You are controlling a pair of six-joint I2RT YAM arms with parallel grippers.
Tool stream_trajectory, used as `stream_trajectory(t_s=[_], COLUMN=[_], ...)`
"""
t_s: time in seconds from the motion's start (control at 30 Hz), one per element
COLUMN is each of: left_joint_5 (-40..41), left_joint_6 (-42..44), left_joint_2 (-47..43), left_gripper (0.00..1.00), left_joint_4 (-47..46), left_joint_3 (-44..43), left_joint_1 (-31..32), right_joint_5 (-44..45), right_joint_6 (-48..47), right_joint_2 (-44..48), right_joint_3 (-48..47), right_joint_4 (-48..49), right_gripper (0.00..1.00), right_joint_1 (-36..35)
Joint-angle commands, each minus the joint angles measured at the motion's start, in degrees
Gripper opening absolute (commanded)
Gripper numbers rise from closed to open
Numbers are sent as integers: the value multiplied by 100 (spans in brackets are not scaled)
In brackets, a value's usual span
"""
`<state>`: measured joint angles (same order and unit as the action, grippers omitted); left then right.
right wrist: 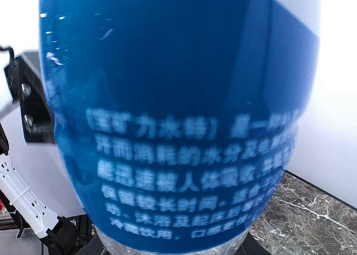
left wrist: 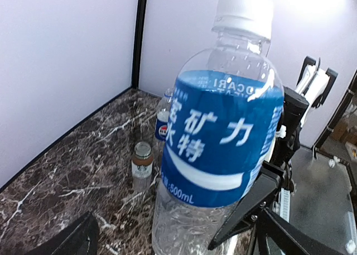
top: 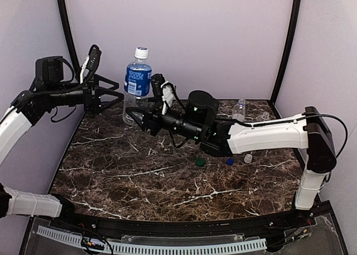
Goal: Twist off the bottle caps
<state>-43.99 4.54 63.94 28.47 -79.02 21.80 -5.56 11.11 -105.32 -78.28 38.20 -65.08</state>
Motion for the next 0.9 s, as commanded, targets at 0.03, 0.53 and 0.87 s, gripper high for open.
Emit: stream_trajectory(t_s=[0.03,0.53,0.87], left_joint_5=[-177,29,398], left_joint_6=[-1305,-2084,-1940], left_joint_2=[-761,-1552,-1793], left_gripper=[99,74,79], left_joint_4=[-3010,-4519,-4421], left_joint_3=[1743,3498,3954], left_joint_1=[226,443,586], right_joint_5=[3,-514,-598], right_joint_6=[478,577,616], right_joint_2=[-94,-865,-1156], right_joint_3=[41,-750,-1189], right_joint_4=[638,317,29], right_gripper=[33,31,30], right_joint_1=[-145,-327,-406])
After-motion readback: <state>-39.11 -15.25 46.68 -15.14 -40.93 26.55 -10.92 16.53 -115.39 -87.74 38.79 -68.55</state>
